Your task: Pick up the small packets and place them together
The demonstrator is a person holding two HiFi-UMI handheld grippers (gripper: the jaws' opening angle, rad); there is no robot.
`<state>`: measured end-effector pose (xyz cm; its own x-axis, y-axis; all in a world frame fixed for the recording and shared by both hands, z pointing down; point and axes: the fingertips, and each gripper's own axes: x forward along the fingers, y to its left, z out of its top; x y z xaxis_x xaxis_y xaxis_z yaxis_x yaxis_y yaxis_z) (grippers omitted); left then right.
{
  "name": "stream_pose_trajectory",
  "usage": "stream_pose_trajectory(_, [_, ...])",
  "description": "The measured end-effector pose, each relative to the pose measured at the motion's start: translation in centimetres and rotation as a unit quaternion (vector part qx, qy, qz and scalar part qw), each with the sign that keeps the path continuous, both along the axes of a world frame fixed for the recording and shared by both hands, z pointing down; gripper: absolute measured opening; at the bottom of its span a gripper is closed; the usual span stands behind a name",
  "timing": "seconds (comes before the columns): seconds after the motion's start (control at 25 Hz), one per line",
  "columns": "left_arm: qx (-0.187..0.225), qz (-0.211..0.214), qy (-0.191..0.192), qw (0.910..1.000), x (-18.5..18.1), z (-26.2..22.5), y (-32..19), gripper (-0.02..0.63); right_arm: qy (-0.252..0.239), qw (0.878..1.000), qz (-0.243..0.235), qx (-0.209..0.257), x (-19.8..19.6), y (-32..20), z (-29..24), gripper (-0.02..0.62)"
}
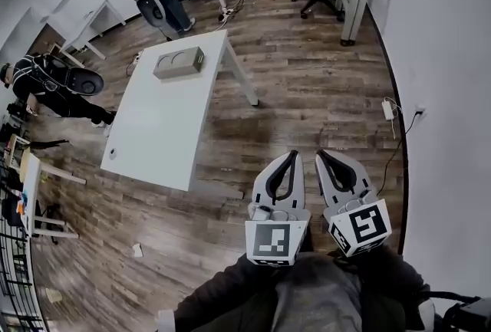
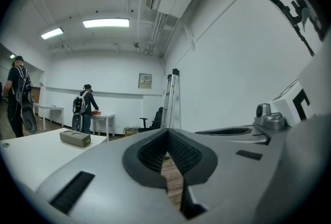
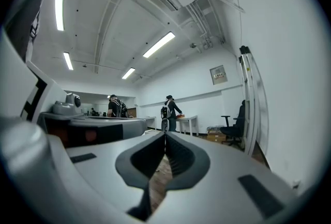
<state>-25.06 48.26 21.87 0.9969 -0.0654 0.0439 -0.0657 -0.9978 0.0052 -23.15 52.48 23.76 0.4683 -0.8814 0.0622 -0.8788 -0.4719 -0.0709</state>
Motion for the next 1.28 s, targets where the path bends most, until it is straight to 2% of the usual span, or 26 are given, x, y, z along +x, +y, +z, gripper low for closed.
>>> stream_pose_trajectory(0.12, [-0.008, 0.002, 0.007, 0.9999, 1.4, 0.1, -1.5, 0.003, 0.004, 1.000, -0.004, -0.009, 1.0, -1.6, 0.2, 0.005])
stream_pose_trajectory(0.36, [-0.028, 0.016, -0.007, 0.9995, 3.8, 0.9, -1.8, 0.003, 0.000, 1.000, 0.007, -0.018, 3.6, -2.3, 0.3, 0.005])
stream_pose_trajectory(0.6, [-0.018, 0.015, -0.009, 0.9997, 7.5, 1.0, -3.0, 0.003, 0.005, 1.000, 0.010, -0.012, 7.3, -3.3, -0.3, 0.005])
stream_pose_trajectory(0.76, [-0.014, 0.018, -0.023, 0.9995, 11.5, 1.1, -3.1, 0.003, 0.006, 1.000, 0.012, -0.006, 11.5, -3.7, -0.2, 0.005])
stream_pose_trajectory(0.88, [-0.008, 0.011, -0.019, 0.9997, 15.3, 0.9, -3.1, 0.003, 0.007, 1.000, 0.011, -0.001, 15.4, -3.6, -0.4, 0.005])
stream_pose_trajectory(1.28, [-0.002, -0.006, -0.036, 0.9993, 26.4, 0.9, -1.2, 0.003, -0.015, 1.000, -0.020, 0.003, 26.1, -2.5, 0.0, 0.005])
